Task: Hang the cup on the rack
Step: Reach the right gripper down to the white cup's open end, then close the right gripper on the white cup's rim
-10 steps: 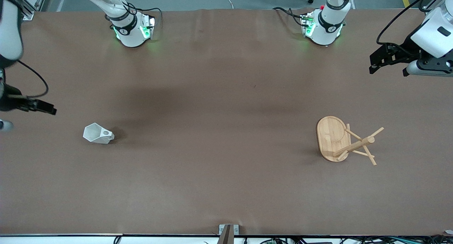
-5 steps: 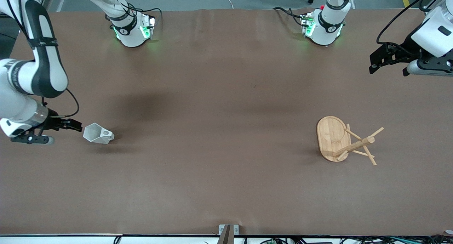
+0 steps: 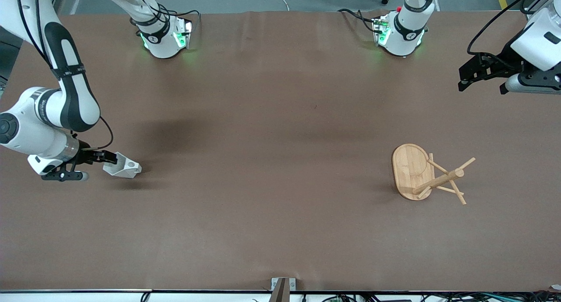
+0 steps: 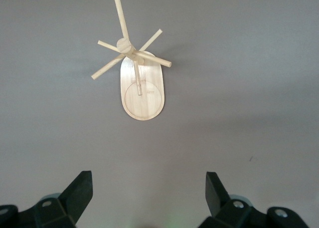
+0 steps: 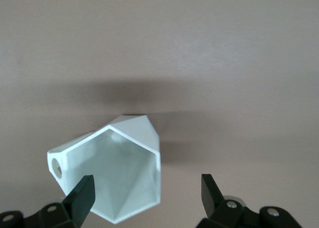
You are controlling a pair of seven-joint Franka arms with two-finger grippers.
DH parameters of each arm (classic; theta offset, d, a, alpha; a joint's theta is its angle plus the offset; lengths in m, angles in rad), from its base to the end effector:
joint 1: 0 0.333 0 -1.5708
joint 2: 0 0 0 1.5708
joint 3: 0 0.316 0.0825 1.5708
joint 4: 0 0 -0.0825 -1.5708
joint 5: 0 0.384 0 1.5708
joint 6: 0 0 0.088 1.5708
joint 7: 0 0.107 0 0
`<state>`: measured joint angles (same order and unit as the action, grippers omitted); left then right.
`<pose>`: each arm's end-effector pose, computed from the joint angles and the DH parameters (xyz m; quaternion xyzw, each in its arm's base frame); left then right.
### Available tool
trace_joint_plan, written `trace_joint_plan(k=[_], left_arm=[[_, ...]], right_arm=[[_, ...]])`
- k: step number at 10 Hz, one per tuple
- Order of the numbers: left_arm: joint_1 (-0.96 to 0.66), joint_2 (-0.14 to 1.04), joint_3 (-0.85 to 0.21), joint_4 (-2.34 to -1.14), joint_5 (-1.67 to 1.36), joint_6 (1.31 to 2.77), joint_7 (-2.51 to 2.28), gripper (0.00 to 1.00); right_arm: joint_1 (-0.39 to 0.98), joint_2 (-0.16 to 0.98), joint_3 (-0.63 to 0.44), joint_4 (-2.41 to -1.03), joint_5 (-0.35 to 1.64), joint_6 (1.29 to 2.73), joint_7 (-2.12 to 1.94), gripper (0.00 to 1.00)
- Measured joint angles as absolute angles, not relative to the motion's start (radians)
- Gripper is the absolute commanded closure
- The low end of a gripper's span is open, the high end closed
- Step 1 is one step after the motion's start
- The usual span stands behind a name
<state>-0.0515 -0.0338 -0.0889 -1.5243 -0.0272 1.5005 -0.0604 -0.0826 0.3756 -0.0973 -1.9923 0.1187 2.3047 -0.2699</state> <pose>0.5312 -0.0791 0.6585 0.9991 -0.0410 0.0037 0.0125 0.5923 -0.1035 0.2684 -0.9992 -0.0067 0.0238 0.0310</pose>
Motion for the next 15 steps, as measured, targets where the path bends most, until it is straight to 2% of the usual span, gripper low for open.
trace_joint_plan(k=[3,4,7,10,12,13,15], left_arm=[[-0.052,-0.033,-0.089,-1.526,-0.027,1.5,-0.06,0.0],[-0.052,-0.031,-0.089,-1.526,-0.027,1.5,-0.06,0.0],[-0.052,-0.029,-0.089,-1.526,-0.027,1.5,-0.06,0.0],[-0.051,-0.023,-0.089,-1.53,-0.027,1.5,-0.06,0.0],[-0.051,-0.009,-0.089,-1.532,-0.027,1.5,-0.06,0.0],[-0.051,-0.004,-0.089,-1.532,-0.028,1.5,-0.06,0.0],[-0.052,-0.002,-0.089,-1.532,-0.028,1.5,-0.058,0.0]], right_arm=[[-0.096,0.407,-0.099,-1.992,0.177,2.336,-0.397,0.17],[-0.096,0.407,-0.099,-1.992,0.177,2.335,-0.422,0.23],[-0.096,0.407,-0.098,-1.993,0.177,2.331,-0.446,0.56],[-0.097,0.407,-0.1,-1.994,0.177,2.332,-0.448,0.83],[-0.101,0.412,-0.101,-1.994,0.177,2.338,-0.448,0.9],[-0.102,0.418,-0.101,-1.994,0.177,2.347,-0.448,0.97],[-0.102,0.424,-0.101,-1.993,0.178,2.352,-0.438,0.99]])
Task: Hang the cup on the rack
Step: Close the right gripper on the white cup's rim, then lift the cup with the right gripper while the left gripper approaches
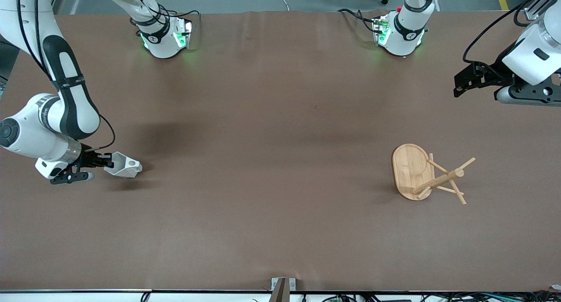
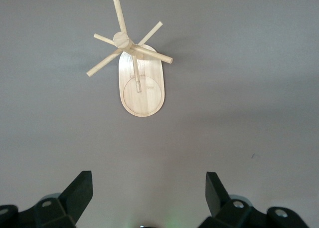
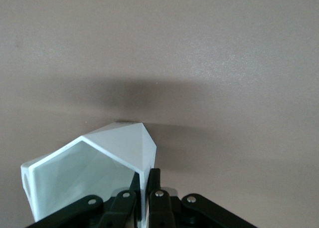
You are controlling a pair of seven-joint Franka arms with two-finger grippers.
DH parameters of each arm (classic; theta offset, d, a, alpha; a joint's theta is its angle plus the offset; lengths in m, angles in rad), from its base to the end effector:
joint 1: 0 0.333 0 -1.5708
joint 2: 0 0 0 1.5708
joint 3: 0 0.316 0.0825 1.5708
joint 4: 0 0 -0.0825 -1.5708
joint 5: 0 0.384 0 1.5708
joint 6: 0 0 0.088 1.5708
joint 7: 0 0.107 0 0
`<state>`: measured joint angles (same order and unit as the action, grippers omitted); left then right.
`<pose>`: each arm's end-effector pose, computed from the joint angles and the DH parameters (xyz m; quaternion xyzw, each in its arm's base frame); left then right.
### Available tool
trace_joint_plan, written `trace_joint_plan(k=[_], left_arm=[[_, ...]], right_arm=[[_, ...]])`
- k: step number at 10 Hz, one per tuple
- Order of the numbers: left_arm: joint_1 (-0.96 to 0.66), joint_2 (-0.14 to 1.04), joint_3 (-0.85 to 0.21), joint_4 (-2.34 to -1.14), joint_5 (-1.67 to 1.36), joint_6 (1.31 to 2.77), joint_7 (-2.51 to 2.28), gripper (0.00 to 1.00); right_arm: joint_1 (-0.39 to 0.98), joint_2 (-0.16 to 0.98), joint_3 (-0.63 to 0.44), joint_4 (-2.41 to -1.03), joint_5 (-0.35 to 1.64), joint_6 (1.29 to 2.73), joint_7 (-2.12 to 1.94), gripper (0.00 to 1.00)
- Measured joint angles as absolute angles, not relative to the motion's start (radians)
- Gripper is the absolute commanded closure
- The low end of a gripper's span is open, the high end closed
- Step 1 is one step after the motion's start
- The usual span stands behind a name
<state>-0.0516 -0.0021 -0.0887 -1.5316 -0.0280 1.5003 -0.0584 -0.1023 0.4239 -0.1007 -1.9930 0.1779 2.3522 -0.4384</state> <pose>0.5411 -0.0797 0.6380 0.9989 -0.0417 -0.0159 0.0124 0.5912 -0.1175 0.2431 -0.9971 -0.0568 0.0159 0.0478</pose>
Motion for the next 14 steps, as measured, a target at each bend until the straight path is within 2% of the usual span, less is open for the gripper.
trace_joint_plan(k=[2,6,8,10,11,14], left_arm=[[-0.052,-0.002,-0.089,-1.532,-0.028,1.5,-0.036,0.0],[-0.054,-0.002,-0.092,-1.532,-0.03,1.5,0.023,0.0],[-0.058,-0.002,-0.109,-1.533,-0.031,1.5,0.092,0.0],[-0.061,-0.002,-0.155,-1.544,-0.033,1.5,0.2,0.01],[-0.061,-0.002,-0.179,-1.55,-0.034,1.5,0.267,0.05],[-0.062,0.021,-0.263,-1.563,-0.091,1.5,0.437,0.04]], right_arm=[[-0.1,0.424,-0.098,-1.946,0.18,2.266,-0.405,0.99],[-0.076,0.416,-0.083,-1.643,0.214,1.81,-0.186,1.0],[-0.045,0.416,-0.054,-1.603,0.405,1.66,-0.143,1.0],[-0.027,0.423,-0.019,-1.607,0.61,1.597,-0.104,1.0],[-0.022,0.426,0.023,-1.61,0.69,1.596,-0.085,1.0],[-0.002,0.429,0.121,-1.646,0.912,1.638,-0.069,1.0]])
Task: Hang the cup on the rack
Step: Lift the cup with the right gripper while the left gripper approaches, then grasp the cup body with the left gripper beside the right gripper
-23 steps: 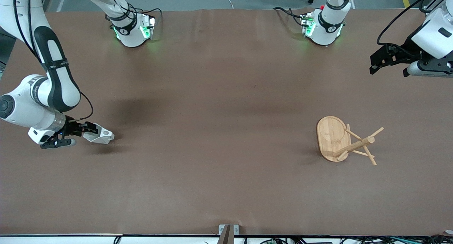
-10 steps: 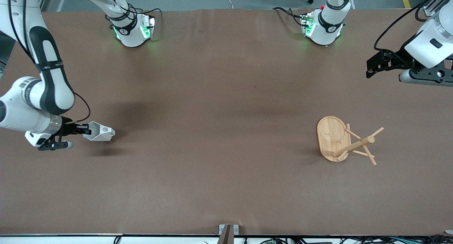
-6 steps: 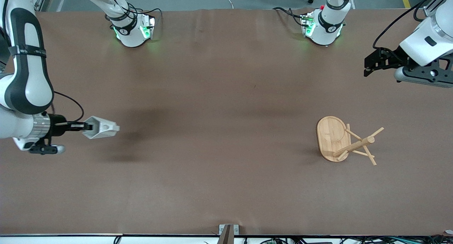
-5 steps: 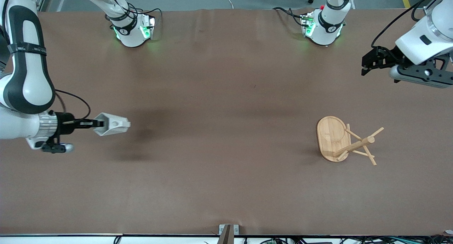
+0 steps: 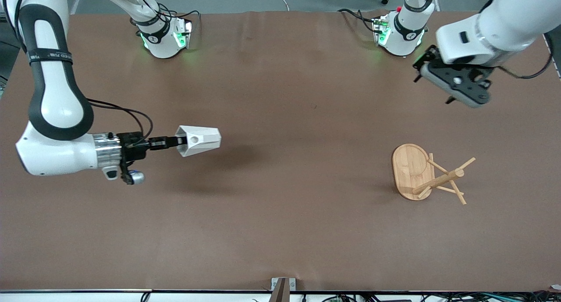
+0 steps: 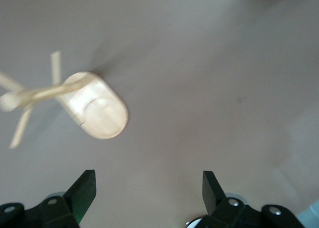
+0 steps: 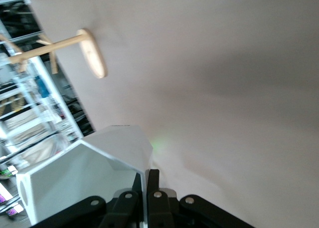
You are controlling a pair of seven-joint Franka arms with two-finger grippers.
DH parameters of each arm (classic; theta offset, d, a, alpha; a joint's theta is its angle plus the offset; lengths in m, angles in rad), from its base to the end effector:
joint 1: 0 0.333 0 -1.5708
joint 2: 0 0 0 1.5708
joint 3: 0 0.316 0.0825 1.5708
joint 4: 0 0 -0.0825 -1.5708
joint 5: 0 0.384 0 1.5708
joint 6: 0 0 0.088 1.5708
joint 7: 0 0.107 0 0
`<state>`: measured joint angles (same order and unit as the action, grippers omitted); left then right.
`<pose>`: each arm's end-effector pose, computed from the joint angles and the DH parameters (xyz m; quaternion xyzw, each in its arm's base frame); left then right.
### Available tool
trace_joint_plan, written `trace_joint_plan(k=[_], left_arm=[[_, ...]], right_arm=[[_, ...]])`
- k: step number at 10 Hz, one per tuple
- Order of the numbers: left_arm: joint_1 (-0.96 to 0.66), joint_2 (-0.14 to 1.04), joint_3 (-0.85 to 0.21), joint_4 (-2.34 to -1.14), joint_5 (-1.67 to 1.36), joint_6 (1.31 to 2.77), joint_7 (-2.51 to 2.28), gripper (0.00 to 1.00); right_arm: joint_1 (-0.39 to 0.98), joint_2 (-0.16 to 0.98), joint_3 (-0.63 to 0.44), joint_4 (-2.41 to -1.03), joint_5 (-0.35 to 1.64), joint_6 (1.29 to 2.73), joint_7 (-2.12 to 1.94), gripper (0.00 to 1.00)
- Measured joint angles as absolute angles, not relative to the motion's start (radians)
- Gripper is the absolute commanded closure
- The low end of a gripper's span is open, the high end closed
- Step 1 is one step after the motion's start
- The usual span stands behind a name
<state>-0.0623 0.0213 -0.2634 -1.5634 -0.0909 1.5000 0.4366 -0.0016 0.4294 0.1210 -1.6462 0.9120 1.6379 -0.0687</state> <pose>0.5209 -0.1851 0.6112 0.9258 -0.3725 -0.0392 0.0504 0.6236 0.1460 0.3782 -0.8729 0.0416 0.2056 0.4406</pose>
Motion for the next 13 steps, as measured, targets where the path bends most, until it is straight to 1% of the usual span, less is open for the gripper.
trace_joint_plan(k=[3,5,6,8,10,13], left_arm=[[-0.063,0.09,-0.391,-1.566,-0.147,1.532,0.483,0.04],[-0.066,0.131,-0.498,-1.567,-0.151,1.599,0.482,0.04],[-0.068,0.15,-0.538,-1.568,-0.152,1.62,0.481,0.04],[-0.067,0.183,-0.581,-1.569,-0.169,1.659,0.482,0.03],[-0.067,0.224,-0.611,-1.569,-0.186,1.716,0.483,0.03],[-0.068,0.275,-0.641,-1.569,-0.187,1.781,0.481,0.03]], right_arm=[[0.009,0.43,0.298,-1.676,1.028,1.836,-0.07,1.0],[0.022,0.431,0.374,-1.722,1.122,1.909,-0.071,1.0],[0.023,0.431,0.393,-1.749,1.182,1.913,-0.101,1.0],[0.023,0.432,0.415,-1.835,1.357,1.911,-0.273,1.0],[0.023,0.437,0.422,-1.906,1.432,1.911,-0.386,1.0],[0.024,0.437,0.457,-1.909,1.503,1.911,-0.402,0.99]])
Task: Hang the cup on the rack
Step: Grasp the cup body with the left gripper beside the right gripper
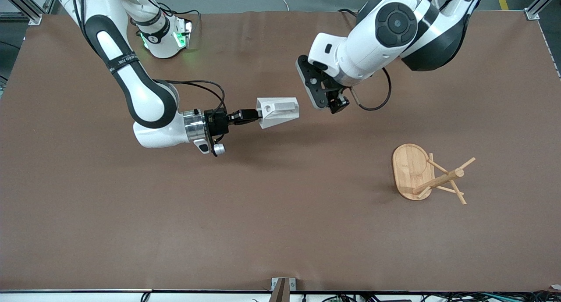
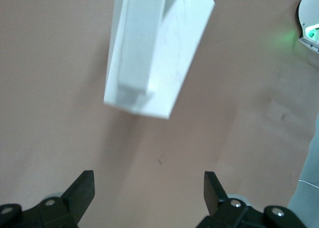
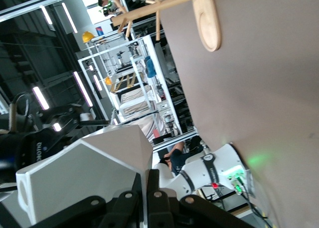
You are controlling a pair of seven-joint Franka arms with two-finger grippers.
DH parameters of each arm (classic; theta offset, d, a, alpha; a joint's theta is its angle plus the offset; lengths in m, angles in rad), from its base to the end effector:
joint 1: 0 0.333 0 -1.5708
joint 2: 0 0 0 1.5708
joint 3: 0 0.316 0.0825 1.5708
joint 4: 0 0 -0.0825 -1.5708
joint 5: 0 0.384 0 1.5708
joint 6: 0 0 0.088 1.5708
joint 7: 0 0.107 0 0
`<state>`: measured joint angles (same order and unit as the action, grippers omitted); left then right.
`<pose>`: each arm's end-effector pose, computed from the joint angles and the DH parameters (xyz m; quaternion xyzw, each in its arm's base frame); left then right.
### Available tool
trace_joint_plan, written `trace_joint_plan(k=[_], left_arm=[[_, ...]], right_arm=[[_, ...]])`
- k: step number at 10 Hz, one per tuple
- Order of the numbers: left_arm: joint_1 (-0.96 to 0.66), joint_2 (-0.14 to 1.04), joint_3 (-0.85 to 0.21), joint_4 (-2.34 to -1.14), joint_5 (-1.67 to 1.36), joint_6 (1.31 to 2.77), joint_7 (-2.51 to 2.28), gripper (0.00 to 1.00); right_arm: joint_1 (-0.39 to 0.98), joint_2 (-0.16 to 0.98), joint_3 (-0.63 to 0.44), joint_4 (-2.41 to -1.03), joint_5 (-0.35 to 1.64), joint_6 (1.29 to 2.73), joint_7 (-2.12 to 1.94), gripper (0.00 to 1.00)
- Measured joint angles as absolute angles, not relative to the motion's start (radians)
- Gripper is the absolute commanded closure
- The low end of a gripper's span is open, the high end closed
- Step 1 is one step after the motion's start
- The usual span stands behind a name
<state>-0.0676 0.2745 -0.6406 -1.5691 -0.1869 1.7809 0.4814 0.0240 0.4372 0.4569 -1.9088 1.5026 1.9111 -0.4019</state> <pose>0.4944 -0.3907 0.5134 0.8315 -0.5282 -0.0246 0.1701 0.5314 0.3338 0.3266 -0.7378 0.0352 0.1888 0.6472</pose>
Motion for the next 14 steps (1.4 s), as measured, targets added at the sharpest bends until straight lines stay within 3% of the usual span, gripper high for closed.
trace_joint_plan(k=[14], left_arm=[[-0.101,0.369,-0.691,-1.568,-0.105,1.865,0.389,0.04]], right_arm=[[0.035,0.437,0.492,-1.91,1.527,1.939,-0.407,0.98]])
